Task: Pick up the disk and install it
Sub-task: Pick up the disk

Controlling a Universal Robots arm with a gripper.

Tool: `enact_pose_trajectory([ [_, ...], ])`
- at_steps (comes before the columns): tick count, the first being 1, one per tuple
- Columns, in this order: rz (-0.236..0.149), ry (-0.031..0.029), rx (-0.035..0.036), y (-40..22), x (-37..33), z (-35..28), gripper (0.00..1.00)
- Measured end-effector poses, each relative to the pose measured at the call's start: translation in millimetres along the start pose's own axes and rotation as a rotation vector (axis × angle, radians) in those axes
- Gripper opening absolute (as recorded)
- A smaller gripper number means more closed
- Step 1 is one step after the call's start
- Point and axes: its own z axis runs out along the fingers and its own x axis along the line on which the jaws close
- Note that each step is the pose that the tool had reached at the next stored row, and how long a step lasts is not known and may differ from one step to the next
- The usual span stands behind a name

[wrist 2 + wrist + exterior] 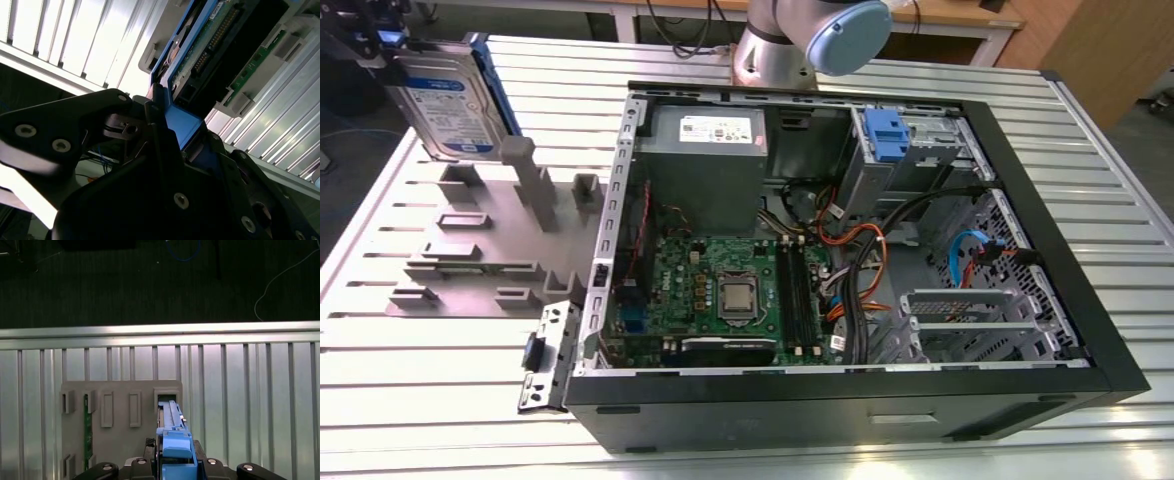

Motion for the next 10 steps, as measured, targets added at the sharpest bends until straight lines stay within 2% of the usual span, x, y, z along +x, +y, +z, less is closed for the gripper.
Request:
enact_pose_trajectory([
  [1,0.0,0.0,0.0001,0.0,0.0,-4.6,0.36],
  [2,0.0,0.0,0.0001,-0.1,0.0,-6.2,0.36],
  [10,0.0,0.0009,0.0001,-0.1,0.0,-8.2,0.36],
])
